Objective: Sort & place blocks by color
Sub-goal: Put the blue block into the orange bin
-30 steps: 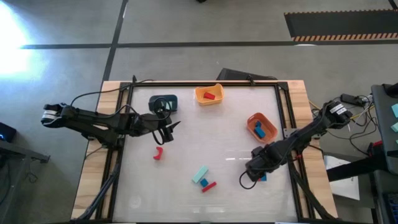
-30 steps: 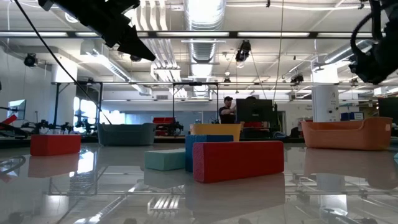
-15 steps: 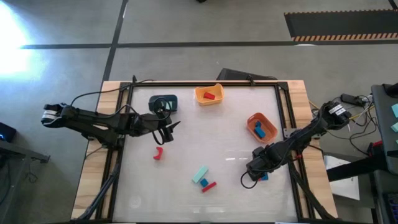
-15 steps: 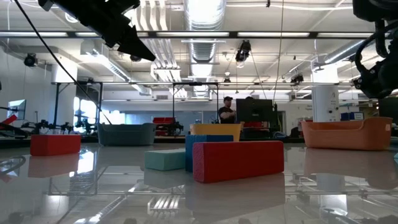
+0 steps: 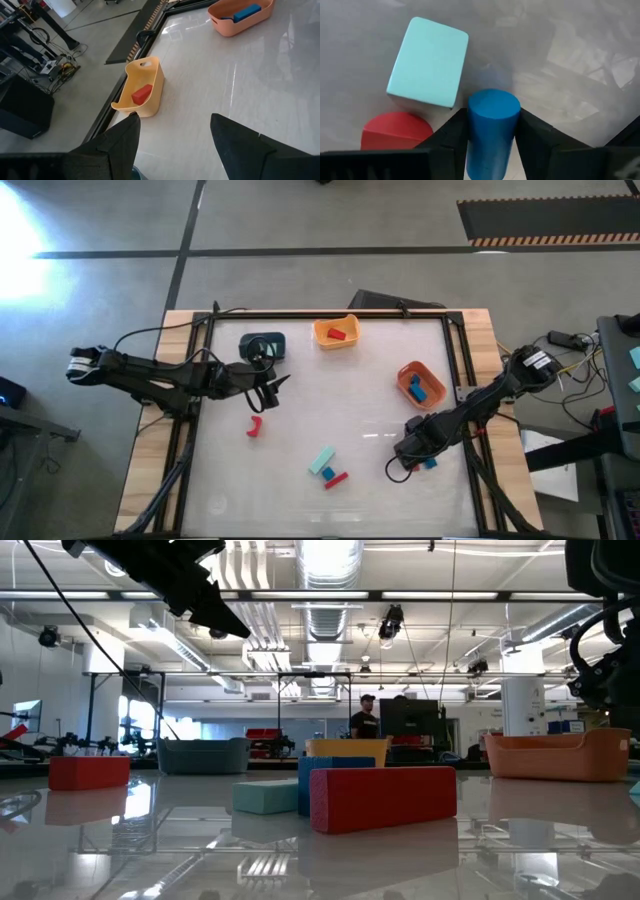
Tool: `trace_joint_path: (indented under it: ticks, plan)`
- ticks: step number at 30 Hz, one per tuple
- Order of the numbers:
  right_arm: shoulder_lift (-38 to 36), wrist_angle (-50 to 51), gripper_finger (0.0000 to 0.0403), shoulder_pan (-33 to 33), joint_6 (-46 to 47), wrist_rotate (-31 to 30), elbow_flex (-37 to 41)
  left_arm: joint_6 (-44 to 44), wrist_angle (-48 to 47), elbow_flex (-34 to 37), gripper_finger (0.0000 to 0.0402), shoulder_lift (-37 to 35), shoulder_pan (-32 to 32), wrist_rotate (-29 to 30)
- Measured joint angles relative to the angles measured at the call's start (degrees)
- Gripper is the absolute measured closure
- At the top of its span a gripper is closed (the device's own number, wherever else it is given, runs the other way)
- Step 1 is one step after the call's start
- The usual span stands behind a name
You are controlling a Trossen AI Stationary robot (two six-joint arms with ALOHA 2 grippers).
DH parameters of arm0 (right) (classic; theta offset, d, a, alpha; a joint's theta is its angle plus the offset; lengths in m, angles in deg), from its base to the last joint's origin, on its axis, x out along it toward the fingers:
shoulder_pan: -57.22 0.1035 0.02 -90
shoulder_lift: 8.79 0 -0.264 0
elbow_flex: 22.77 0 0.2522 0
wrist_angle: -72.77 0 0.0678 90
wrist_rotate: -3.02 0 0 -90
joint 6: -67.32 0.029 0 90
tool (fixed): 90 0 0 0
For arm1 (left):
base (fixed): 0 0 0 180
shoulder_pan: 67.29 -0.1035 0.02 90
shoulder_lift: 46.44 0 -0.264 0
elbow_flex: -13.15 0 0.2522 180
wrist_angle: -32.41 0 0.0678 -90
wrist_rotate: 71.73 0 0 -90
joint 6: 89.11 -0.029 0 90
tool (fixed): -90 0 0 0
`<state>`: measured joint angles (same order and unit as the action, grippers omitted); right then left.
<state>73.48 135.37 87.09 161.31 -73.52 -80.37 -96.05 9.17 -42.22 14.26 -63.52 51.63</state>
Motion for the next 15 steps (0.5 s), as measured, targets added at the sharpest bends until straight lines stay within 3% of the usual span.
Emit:
trace_joint_path:
  ticks: [6,15]
  plan:
    - [-0.9,2.3,0.0284,0.0,0.1,0.0,0.0,0.0,0.0,0.0,0.0175,0.0,0.0,0.0]
    - [-8.7,15.7,0.0284,-0.9,0.7,-1.0,-3.3,0.0,0.0,0.0,0.0175,0.0,0.0,0.0]
